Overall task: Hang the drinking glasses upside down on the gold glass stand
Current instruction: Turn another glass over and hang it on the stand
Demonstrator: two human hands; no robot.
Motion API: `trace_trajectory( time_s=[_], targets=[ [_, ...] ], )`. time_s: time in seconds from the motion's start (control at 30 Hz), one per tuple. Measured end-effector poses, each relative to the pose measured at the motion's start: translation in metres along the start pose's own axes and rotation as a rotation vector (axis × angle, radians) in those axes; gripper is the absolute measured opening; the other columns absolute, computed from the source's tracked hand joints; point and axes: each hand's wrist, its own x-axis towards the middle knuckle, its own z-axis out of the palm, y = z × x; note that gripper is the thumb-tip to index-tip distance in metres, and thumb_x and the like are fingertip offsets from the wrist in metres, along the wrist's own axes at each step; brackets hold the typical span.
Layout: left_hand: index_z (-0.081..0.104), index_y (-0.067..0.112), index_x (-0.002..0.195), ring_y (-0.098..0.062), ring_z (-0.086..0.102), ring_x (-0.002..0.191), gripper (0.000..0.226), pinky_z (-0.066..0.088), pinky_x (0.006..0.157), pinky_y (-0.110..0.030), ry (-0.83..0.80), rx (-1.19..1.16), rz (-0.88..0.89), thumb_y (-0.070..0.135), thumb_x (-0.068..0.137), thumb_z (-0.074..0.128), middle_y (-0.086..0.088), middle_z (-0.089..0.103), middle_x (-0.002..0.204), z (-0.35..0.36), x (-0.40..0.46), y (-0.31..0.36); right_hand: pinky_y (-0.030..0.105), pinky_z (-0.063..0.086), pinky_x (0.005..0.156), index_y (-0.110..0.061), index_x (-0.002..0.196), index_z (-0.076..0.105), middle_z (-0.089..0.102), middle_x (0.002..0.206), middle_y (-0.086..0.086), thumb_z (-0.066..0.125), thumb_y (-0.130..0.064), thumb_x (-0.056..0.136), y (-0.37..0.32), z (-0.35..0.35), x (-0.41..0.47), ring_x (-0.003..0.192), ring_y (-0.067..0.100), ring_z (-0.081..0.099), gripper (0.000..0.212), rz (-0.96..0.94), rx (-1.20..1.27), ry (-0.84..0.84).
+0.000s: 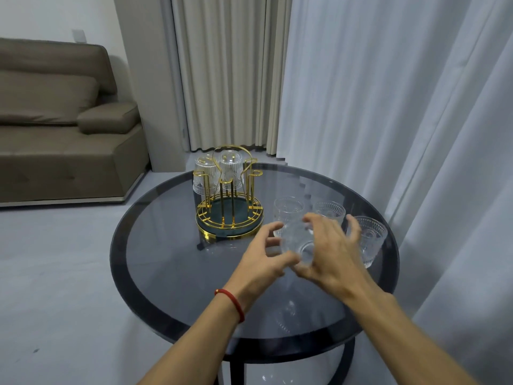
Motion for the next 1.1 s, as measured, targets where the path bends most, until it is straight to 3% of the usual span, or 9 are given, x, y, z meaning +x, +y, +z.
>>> trace_trajectory(
  time_s=[0.17, 0.27, 0.4, 0.53, 0.63, 0.77, 0.9, 1.0, 1.1],
  targets=[
    [0.063, 0.033, 0.125, -0.026, 0.059, 0.121, 0.064, 0.056, 0.089, -0.063, -0.043, -0.298, -0.029, 0.016, 0.067, 0.084, -0.014, 0.06, 0.13, -0.01, 0.002, 0.001, 0.044, 0.04, 0.111, -0.022, 0.152, 0.045, 0.06, 0.142, -0.006, 0.084, -0.055, 0.07, -0.026, -0.01, 0.008, 0.129, 0.018, 0.055, 0.097, -0.165, 0.264, -0.097],
    [0.064, 0.025, 0.124, -0.031, 0.061, 0.12, 0.061, 0.053, 0.091, -0.067, 0.037, -0.367, -0.069, 0.019, 0.067, 0.086, -0.016, 0.063, 0.13, -0.015, 0.005, -0.005, 0.025, 0.026, 0.116, -0.026, 0.166, 0.012, 0.042, 0.16, -0.014, 0.083, -0.066, 0.069, -0.028, -0.01, 0.015, 0.143, 0.007, 0.039, 0.126, -0.183, 0.38, -0.236],
    [0.059, 0.01, 0.121, -0.04, 0.062, 0.116, 0.054, 0.057, 0.086, -0.06, 0.177, -0.499, -0.075, 0.019, 0.07, 0.075, -0.025, 0.057, 0.132, -0.022, 0.021, -0.01, 0.041, 0.007, 0.129, -0.049, 0.163, -0.001, 0.008, 0.173, -0.018, 0.049, -0.09, 0.079, -0.02, 0.0, 0.02, 0.16, 0.007, 0.004, 0.106, 0.139, 0.663, -0.347],
    [0.053, 0.007, 0.127, -0.042, 0.066, 0.112, 0.06, 0.052, 0.092, -0.067, 0.117, -0.621, -0.029, 0.022, 0.073, 0.074, -0.029, 0.059, 0.131, -0.033, 0.034, -0.014, 0.055, 0.058, 0.1, -0.038, 0.132, 0.06, 0.072, 0.133, 0.003, 0.036, -0.068, 0.101, -0.027, 0.015, 0.029, 0.115, 0.023, 0.074, 0.049, 0.573, 1.215, -0.324],
    [0.055, 0.015, 0.129, -0.036, 0.068, 0.111, 0.062, 0.054, 0.092, -0.064, 0.11, -0.579, 0.024, 0.032, 0.074, 0.077, -0.023, 0.064, 0.126, -0.038, 0.042, -0.022, 0.052, 0.062, 0.093, -0.024, 0.126, 0.066, 0.078, 0.119, 0.006, 0.046, -0.049, 0.107, -0.032, 0.021, 0.039, 0.104, 0.024, 0.077, 0.037, 0.594, 1.269, -0.232],
    [0.05, 0.042, 0.136, -0.014, 0.054, 0.123, 0.064, 0.051, 0.097, -0.043, 0.278, 0.018, 0.088, 0.069, 0.078, 0.06, 0.002, 0.056, 0.135, -0.054, 0.052, -0.041, 0.055, 0.055, 0.105, -0.019, 0.137, 0.061, 0.071, 0.132, 0.009, 0.058, -0.046, 0.102, -0.023, 0.021, 0.059, 0.118, 0.026, 0.07, 0.044, 0.695, 1.292, 0.064],
    [0.032, 0.034, 0.15, -0.021, 0.006, 0.15, 0.074, 0.025, 0.12, -0.049, 0.392, 0.917, 0.159, 0.04, 0.086, 0.069, -0.002, 0.02, 0.158, -0.082, 0.062, -0.085, 0.048, 0.056, 0.104, -0.019, 0.143, 0.055, 0.064, 0.143, 0.006, 0.06, -0.049, 0.101, -0.002, 0.012, 0.095, 0.126, 0.024, 0.067, 0.052, 0.737, 1.25, 0.277],
    [0.024, 0.033, 0.154, -0.02, -0.003, 0.153, 0.08, 0.016, 0.124, -0.046, 0.366, 0.981, 0.167, 0.039, 0.088, 0.067, -0.002, 0.014, 0.163, -0.101, 0.069, -0.098, 0.04, 0.063, 0.093, -0.015, 0.137, 0.056, 0.068, 0.135, 0.01, 0.06, -0.042, 0.103, 0.01, 0.012, 0.134, 0.114, 0.024, 0.073, 0.043, 0.748, 1.266, 0.249],
    [0.005, 0.042, 0.156, -0.017, -0.013, 0.153, 0.083, 0.008, 0.125, -0.049, 0.283, 1.046, 0.147, 0.047, 0.092, 0.057, 0.003, 0.0, 0.167, -0.104, 0.07, -0.107, 0.05, 0.056, 0.104, -0.009, 0.151, 0.043, 0.062, 0.139, 0.012, 0.064, -0.049, 0.099, 0.01, 0.017, 0.176, 0.122, 0.029, 0.067, 0.07, 0.729, 1.124, 0.223]
  ],
)
